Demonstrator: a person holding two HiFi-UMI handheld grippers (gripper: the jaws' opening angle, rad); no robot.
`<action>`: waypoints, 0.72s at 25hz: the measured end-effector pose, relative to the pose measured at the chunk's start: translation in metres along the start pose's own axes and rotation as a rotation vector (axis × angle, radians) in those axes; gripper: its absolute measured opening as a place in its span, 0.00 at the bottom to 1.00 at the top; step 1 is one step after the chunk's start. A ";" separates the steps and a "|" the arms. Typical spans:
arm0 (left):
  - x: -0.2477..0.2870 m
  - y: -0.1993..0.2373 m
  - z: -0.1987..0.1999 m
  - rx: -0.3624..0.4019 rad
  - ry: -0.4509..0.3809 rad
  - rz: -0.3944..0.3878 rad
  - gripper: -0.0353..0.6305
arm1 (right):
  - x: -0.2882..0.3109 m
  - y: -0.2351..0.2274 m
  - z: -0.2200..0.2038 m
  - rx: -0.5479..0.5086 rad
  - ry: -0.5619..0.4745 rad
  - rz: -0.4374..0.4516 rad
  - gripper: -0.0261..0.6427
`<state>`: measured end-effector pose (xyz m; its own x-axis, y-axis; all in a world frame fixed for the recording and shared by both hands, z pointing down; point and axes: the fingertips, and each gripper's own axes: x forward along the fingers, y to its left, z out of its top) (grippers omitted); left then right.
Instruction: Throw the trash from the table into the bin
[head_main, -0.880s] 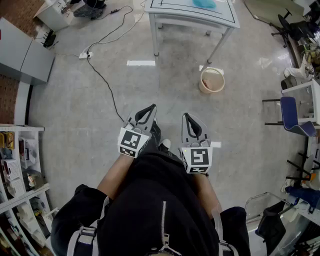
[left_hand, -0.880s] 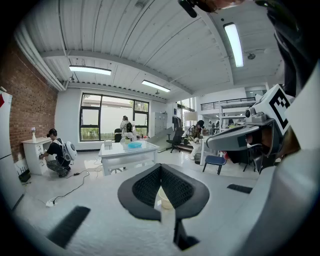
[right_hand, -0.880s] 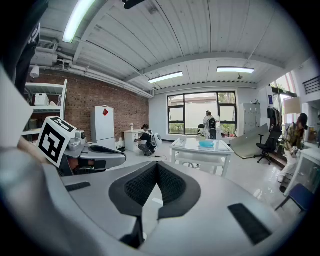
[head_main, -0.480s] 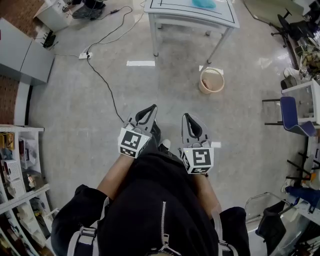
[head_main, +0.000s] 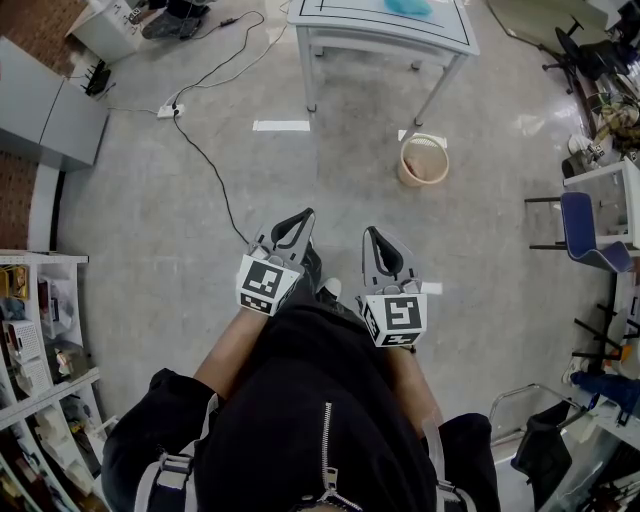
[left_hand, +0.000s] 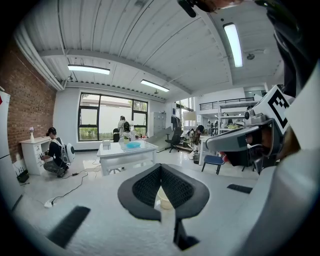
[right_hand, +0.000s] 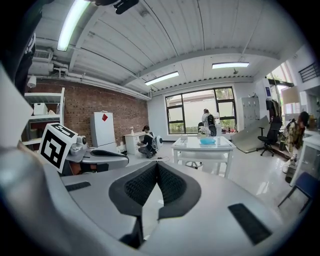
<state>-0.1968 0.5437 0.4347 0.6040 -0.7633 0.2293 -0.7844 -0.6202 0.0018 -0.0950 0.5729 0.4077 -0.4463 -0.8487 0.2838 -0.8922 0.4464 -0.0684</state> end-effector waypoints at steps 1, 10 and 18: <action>0.001 0.000 -0.001 -0.001 0.002 -0.003 0.06 | 0.001 -0.001 -0.001 0.002 0.002 0.000 0.05; 0.019 0.008 -0.002 -0.006 0.031 -0.027 0.06 | 0.017 -0.005 -0.003 0.006 0.027 0.005 0.05; 0.048 0.031 0.000 -0.018 0.035 -0.058 0.06 | 0.049 -0.017 0.004 0.012 0.049 -0.003 0.05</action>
<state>-0.1922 0.4881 0.4458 0.6438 -0.7189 0.2621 -0.7505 -0.6600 0.0335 -0.1021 0.5223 0.4188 -0.4403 -0.8347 0.3308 -0.8943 0.4403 -0.0794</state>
